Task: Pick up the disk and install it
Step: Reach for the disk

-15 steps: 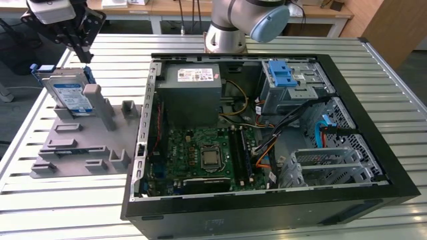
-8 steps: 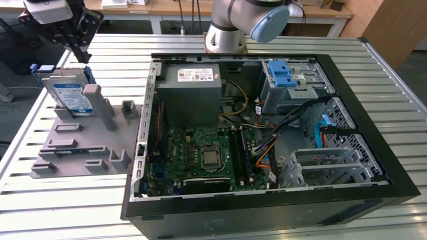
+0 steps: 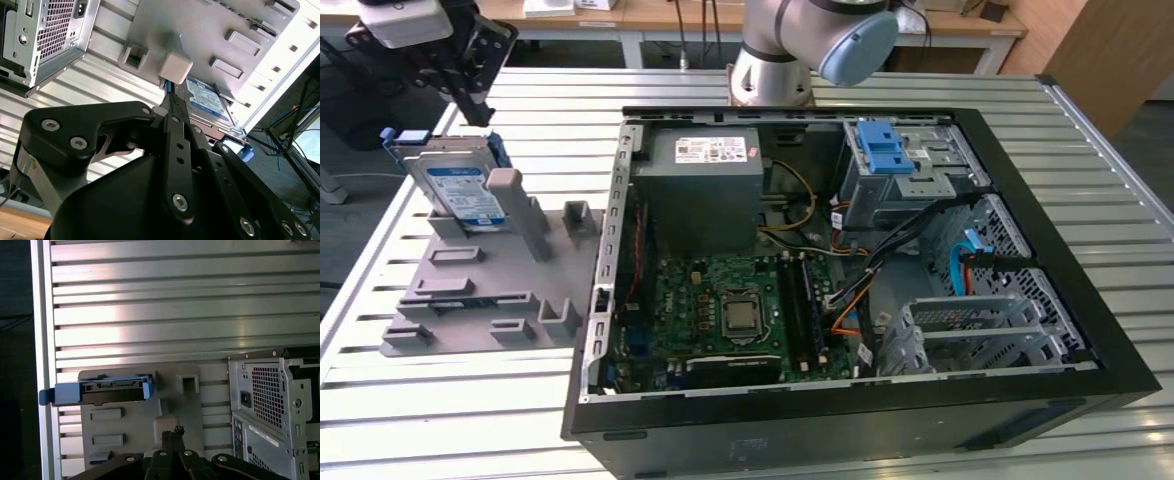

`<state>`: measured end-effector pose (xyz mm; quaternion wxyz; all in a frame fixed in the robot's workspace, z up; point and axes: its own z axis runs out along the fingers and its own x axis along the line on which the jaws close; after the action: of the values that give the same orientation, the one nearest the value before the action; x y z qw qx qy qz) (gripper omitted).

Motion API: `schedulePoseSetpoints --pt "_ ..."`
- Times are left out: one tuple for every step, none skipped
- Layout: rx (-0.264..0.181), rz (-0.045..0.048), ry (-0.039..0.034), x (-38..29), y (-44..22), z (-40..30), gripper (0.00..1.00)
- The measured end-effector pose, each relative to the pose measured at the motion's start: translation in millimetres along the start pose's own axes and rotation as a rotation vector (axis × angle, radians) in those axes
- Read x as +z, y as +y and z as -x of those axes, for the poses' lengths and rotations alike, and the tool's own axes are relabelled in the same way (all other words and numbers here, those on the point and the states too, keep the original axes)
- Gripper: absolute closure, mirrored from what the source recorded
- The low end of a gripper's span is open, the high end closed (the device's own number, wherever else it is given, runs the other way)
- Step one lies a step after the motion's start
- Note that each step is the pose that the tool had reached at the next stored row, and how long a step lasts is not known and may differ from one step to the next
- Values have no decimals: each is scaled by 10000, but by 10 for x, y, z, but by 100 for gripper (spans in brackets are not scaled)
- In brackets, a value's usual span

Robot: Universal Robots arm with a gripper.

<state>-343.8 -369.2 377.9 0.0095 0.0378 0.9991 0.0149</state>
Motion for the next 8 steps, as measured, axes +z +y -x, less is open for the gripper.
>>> schedulePoseSetpoints --pt "0 -1 0 0 0 -7 89" --pt "0 0 0 0 -1 -15 89" --pt "0 0 -1 0 -1 -23 89" --pt "0 -1 0 0 -2 -31 89" --pt "1 0 0 1 -2 -38 89" --pt "1 -1 0 1 -2 -45 89" --pt "1 -1 0 1 -2 -51 89" --pt "1 0 0 1 -3 -57 89"
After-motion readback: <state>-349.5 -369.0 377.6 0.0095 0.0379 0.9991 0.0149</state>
